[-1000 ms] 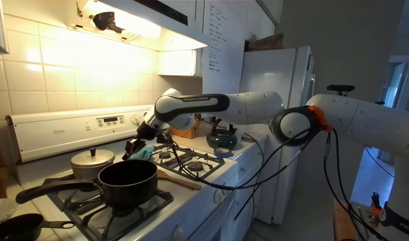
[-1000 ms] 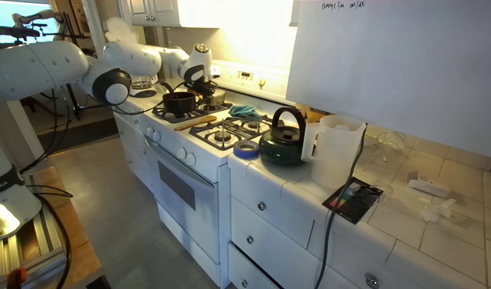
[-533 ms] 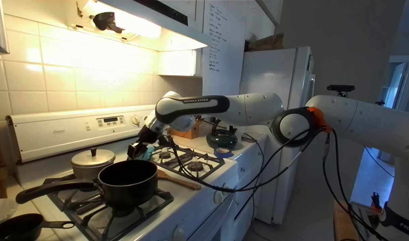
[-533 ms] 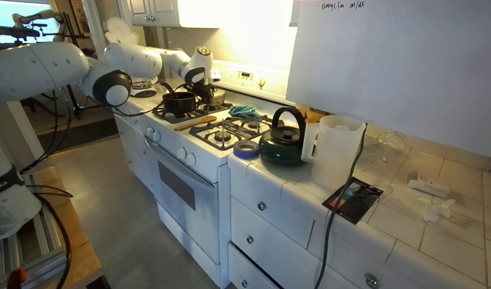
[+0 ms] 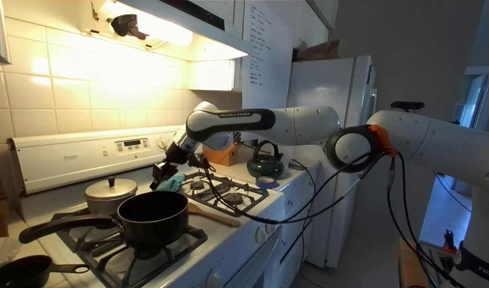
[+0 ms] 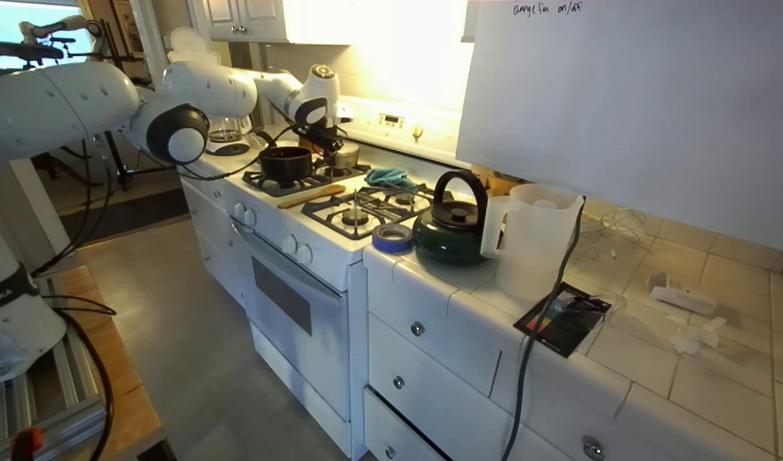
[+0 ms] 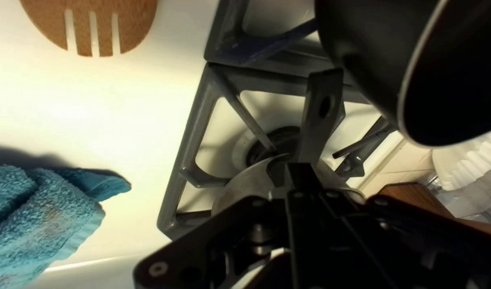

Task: Move the pot slightly to the left

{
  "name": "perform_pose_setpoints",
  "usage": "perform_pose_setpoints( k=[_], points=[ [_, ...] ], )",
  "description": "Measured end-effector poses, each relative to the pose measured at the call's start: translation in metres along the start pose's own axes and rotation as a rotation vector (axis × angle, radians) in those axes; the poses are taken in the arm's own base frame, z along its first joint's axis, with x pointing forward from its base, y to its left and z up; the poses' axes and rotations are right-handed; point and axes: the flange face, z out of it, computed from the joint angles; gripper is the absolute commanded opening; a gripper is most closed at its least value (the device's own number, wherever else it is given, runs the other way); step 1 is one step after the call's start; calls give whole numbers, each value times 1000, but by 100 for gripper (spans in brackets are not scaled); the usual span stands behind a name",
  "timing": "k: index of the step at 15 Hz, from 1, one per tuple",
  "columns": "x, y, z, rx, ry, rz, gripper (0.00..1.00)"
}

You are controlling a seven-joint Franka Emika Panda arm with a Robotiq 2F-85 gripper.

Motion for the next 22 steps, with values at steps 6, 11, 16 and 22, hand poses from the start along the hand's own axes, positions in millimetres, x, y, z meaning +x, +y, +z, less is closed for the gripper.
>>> perform_pose_setpoints(
  k=[6, 11, 16, 22],
  points=[
    [13, -23, -30, -94, -64, 63, 26],
    [15, -25, -32, -94, -63, 62, 25],
    [15, -25, -33, -95, -57, 60, 51],
    [15, -25, -33, -95, -56, 57, 93]
  ],
)
